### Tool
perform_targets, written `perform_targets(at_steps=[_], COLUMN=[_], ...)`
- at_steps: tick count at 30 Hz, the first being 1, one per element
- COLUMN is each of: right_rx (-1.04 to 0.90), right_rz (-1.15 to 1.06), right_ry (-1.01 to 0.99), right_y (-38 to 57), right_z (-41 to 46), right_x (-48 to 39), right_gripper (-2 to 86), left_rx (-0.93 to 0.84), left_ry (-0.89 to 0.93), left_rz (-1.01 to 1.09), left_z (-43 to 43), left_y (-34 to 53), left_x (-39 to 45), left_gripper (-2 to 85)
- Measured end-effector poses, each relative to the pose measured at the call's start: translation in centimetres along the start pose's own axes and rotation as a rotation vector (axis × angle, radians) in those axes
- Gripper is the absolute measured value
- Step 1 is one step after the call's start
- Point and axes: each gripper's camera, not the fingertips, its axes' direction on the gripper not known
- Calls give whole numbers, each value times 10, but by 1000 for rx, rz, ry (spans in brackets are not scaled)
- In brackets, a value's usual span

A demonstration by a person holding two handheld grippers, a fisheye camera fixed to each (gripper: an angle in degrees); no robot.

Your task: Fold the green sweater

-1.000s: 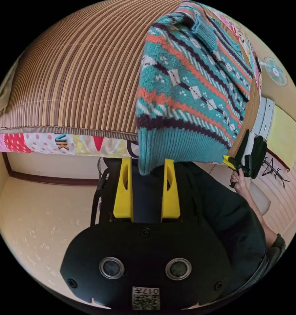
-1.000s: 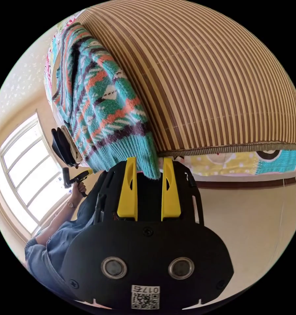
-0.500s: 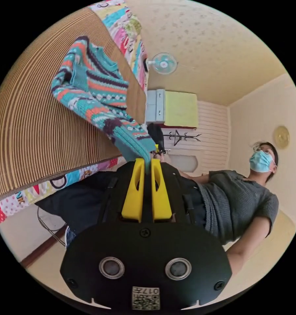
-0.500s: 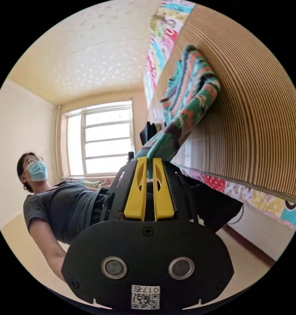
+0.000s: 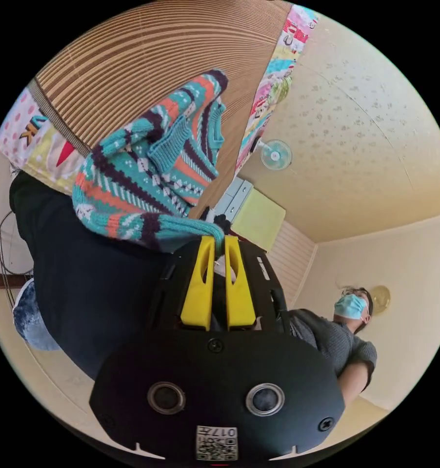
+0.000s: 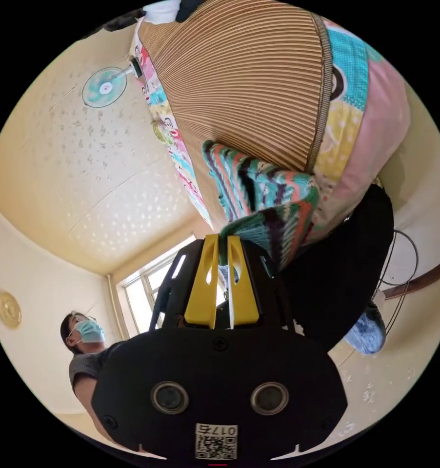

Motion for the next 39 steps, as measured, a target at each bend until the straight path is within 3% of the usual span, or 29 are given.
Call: perform_targets(at_steps=[5,10,13,15,17,19,20,23,29,33,39], right_rx=[-18,34,101,215,175,43,-37,-189,-375,-426,-400], right_rz=[-219,-281,-192,-184,-197,-258,-297,-358,-465,-581,-614], right_ry=[-33,-1,-47,-247,-284,-139,33,450,872,1057,1166], right_y=[-83,-164,-194,-191,-186,-175,-162,-122,-72,-80,-62], right_z=[77,154,185,192,205,223,236,274,346,382,430], right_x=[-90,-148,-143,-136,-135,-140,-142,-127,-87,-81,-93], right_gripper=[30,42,63,71,76,80,81,80,72,57,40], left_rx=[215,284,304,315,275,207,171,91,-129,-217,-226], left_ry=[143,124,-2,-109,-353,-568,-699,-818,-754,-680,-590], left_rz=[66,165,209,290,323,318,297,243,164,110,520], left_z=[12,32,38,33,35,46,54,69,111,106,129], left_y=[-100,-201,-239,-244,-236,-222,-211,-183,-172,-192,-174], left_x=[36,77,96,115,128,122,110,65,-4,6,149], left_gripper=[41,45,78,109,135,153,163,171,171,86,58])
